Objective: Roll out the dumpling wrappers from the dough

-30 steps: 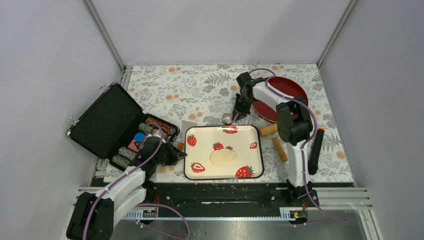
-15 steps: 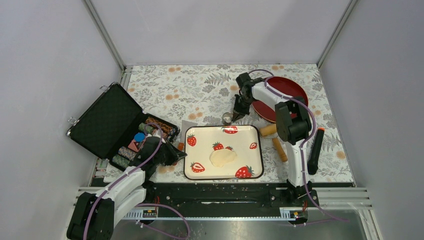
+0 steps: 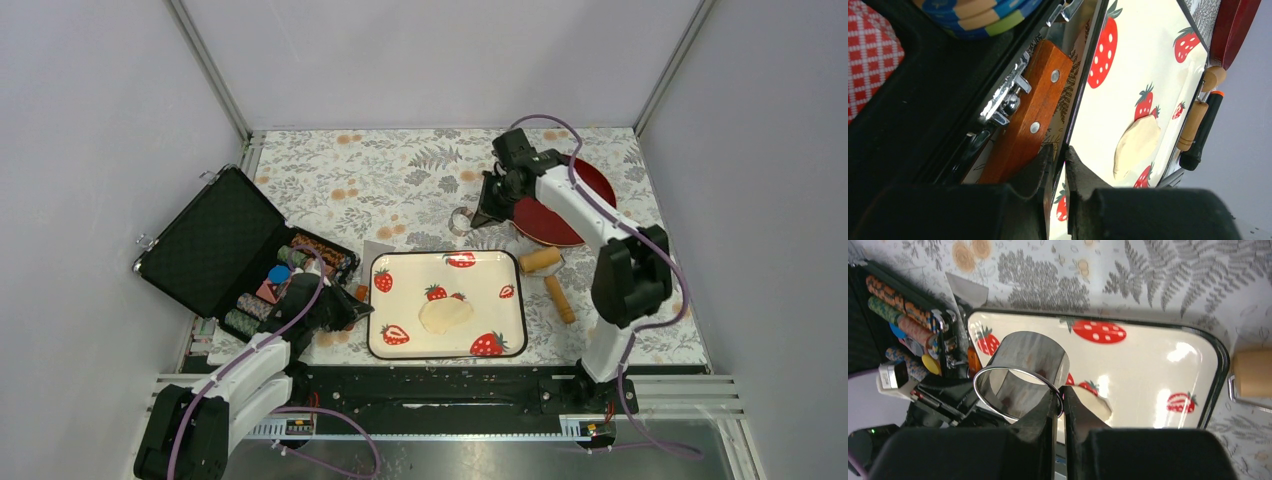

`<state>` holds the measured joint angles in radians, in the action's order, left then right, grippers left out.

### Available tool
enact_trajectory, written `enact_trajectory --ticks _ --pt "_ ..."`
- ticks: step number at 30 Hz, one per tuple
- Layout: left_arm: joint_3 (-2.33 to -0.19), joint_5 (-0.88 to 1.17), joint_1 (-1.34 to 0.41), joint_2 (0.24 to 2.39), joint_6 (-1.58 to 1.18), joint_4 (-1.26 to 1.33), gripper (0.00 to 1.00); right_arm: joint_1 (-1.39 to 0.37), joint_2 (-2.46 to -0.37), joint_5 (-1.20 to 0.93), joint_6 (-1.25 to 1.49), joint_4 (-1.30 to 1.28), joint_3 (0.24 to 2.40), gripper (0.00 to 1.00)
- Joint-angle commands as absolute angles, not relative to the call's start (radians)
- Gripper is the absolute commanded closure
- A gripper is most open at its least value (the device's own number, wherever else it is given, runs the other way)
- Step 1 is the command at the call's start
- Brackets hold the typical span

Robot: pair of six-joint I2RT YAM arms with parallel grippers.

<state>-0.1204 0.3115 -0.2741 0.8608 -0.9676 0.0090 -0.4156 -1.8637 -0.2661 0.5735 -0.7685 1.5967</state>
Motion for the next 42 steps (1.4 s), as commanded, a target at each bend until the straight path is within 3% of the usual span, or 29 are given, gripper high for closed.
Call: enact_trajectory --ticks 1,15,28,42 --pt "-0.099 0.276 -0.260 0.850 -0.966 0.033 1.00 -0.428 -1.730 -0.305 0.548 -0.786 1.476 0.95" --pt "-0.095 0.282 -0.258 0.863 -0.965 0.046 1.00 -0.609 -1.558 -0.237 0.570 -0.726 1.118 0.96" --pt "-0.093 0.291 -0.259 0.855 -0.964 0.042 1.00 -0.799 -1.695 -0.166 0.588 -0.726 1.207 0.96" --pt "-0.095 0.290 -0.259 0.861 -0.962 0.042 1.00 -0.810 -1.783 -0.124 0.601 -0.714 1.248 0.96"
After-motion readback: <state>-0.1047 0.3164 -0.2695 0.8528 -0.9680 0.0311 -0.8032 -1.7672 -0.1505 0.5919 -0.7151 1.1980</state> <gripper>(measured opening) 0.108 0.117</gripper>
